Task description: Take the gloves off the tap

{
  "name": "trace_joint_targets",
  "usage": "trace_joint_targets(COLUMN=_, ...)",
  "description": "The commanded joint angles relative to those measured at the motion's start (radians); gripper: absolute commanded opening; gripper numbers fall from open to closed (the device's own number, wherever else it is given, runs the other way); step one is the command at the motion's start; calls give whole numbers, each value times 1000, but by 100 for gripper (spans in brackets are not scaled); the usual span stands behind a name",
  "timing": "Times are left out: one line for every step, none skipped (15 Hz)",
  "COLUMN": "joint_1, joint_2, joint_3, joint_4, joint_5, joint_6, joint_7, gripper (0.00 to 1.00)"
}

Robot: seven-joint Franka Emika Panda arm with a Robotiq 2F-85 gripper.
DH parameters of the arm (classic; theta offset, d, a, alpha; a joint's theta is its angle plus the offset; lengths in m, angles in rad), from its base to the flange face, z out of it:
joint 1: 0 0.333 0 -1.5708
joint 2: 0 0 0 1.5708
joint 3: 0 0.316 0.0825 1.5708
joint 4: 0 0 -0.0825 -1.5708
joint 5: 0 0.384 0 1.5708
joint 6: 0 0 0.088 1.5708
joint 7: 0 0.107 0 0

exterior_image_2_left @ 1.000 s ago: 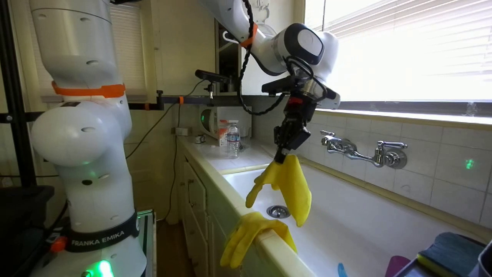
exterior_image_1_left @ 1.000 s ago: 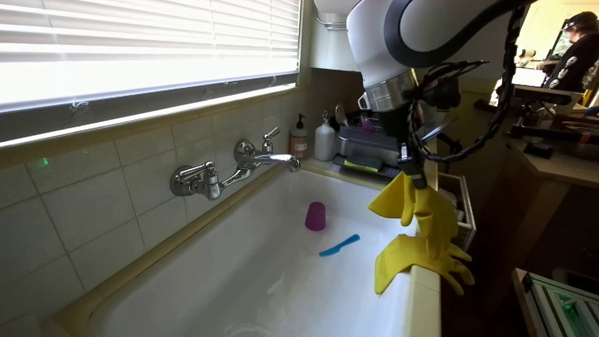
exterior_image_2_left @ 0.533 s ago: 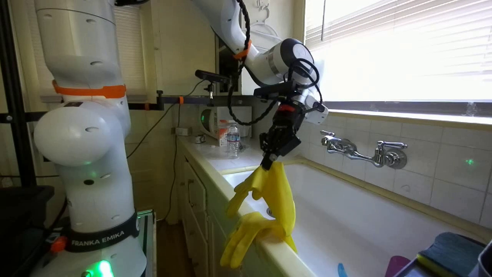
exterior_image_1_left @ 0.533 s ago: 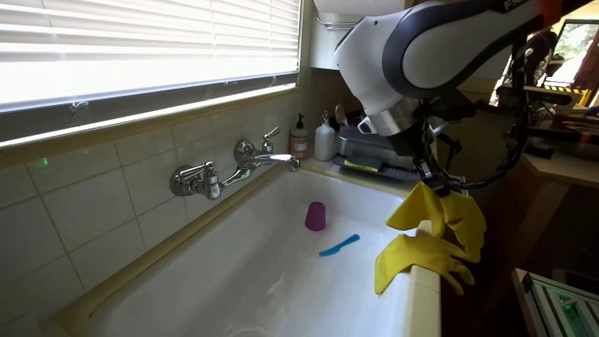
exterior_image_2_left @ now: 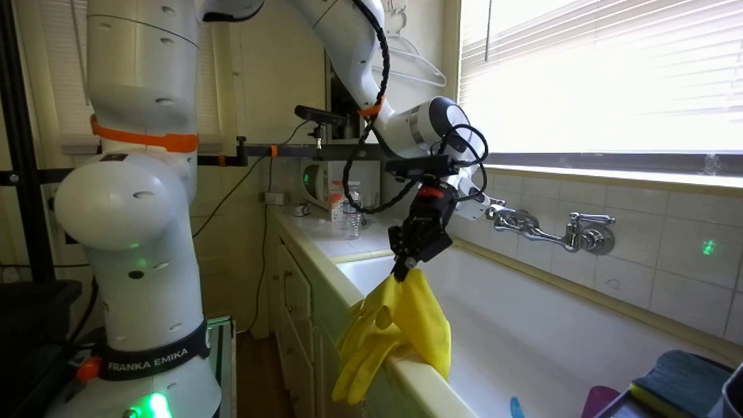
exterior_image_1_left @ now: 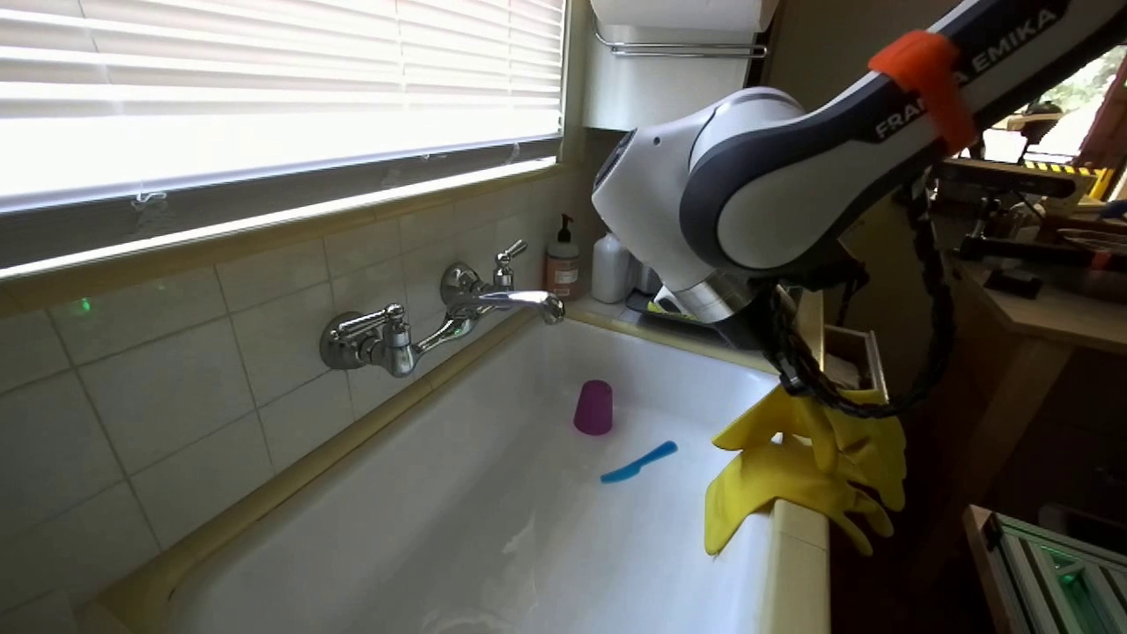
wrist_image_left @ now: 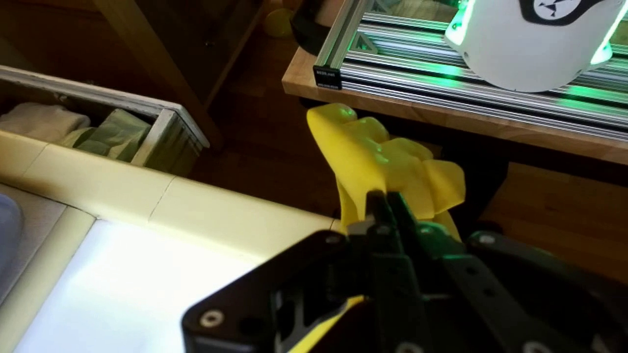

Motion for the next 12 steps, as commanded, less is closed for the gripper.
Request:
trace_joint_targets(joint_1=14, joint_2=60, joint_3=9, joint_4=29, joint_5=-3, joint_6=-11, joint_7=-1, gripper=1)
trace_joint_targets(joint_1=16, joint_2=69, joint_3=11, joint_4=32, joint_5=-1, joint_6=-11, joint_7=1, gripper=1)
trace_joint_targets(joint_1=16, joint_2=80, joint_3=12, joint_4=37, joint_5=13, joint_6=-5, joint_7=12, gripper=1)
trace_joint_targets(joint_1=14, joint_2=95, joint_3=12, joint_4=45, joint_5=30, joint_6=-1, joint_7=21, gripper=1)
trace_joint_targets(joint_1=12, joint_2=115, joint_3=10, joint_4=57, joint_5=45, joint_6=6, joint_7=42, gripper=1)
trace_joint_targets(joint_1=12, joint_2=129, joint_3=10, joint_4=66, joint_5=56, joint_6=2, joint_7=46, gripper=1)
trace_joint_targets(joint_1=14, joint_2=137, joint_3=11, joint_4=70, joint_5=65, joint_6=5, joint_7=53, gripper=1)
trace_joint_targets(joint_1=14, joint_2=143, joint_3=11, joint_4=72, joint_5=73, joint_6=9, joint_7=59, gripper=1)
trace_joint_targets(joint_1=14, joint_2=150, joint_3=11, joint_4=73, joint_5=79, joint_6=13, joint_7=67, gripper=1)
trace_joint_targets(joint_1=15, joint_2=156, joint_3=11, joint_4=75, joint_5=84, joint_6=16, joint_7=78, gripper=1)
trace_joint_targets(joint_1=16, joint_2=163, joint_3=11, joint_4=76, joint_5=88, joint_6=20, joint_7=90, gripper=1)
trace_joint_targets(joint_1=16, joint_2=169, joint_3=10, joint_4=77, joint_5=91, joint_6=22, joint_7=100, gripper=1)
